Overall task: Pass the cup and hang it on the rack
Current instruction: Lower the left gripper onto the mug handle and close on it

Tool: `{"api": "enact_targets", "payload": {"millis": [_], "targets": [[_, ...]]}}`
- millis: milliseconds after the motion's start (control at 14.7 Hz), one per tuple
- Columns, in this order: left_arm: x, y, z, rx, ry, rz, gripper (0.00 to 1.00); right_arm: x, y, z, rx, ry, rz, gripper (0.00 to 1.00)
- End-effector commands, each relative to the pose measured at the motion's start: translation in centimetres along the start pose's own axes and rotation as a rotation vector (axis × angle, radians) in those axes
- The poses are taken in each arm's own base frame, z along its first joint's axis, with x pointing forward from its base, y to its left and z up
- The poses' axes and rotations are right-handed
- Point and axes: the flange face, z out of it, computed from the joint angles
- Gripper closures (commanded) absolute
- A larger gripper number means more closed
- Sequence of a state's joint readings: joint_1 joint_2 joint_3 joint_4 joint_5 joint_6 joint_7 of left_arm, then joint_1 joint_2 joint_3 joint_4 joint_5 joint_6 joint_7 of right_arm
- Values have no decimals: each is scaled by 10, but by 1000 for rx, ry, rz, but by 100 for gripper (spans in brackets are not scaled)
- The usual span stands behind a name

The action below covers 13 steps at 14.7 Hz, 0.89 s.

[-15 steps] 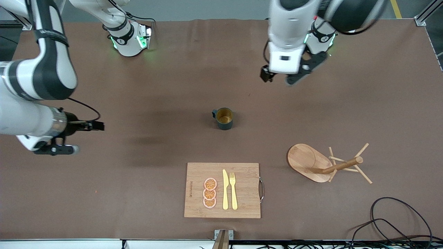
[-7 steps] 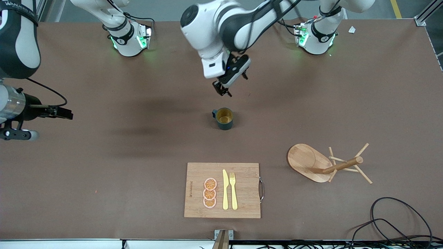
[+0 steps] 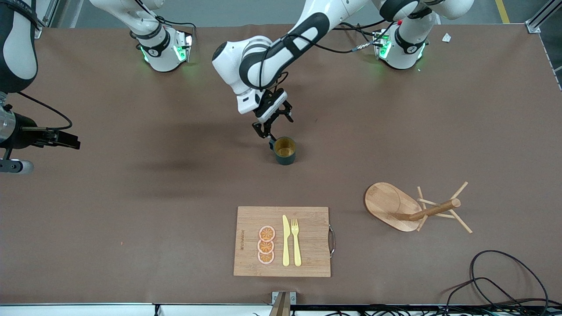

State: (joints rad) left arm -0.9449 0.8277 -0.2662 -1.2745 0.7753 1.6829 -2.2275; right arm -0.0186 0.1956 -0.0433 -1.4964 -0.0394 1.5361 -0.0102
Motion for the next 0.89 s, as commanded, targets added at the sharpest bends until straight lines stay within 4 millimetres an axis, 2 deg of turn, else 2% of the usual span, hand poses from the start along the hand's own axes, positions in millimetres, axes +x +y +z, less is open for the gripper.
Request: {"api": "enact_targets", "payload": {"millis": [0, 205, 409, 614, 818], "targets": [[-8, 19, -6, -71, -5, -73, 0, -5, -1, -16, 1, 16, -12, 0], [-33, 23, 7, -116, 0, -107, 0, -5, -12, -23, -16, 29, -27, 0], [-57, 28, 34, -130, -24, -150, 0, -9, -15, -21, 2, -3, -28, 0], [-60, 29, 53, -119, -14, -149, 0, -13, -18, -18, 4, -34, -36, 0], [-53, 32, 70, -104, 9, -151, 0, -20, -14, -23, 51, -50, -25, 0]]}}
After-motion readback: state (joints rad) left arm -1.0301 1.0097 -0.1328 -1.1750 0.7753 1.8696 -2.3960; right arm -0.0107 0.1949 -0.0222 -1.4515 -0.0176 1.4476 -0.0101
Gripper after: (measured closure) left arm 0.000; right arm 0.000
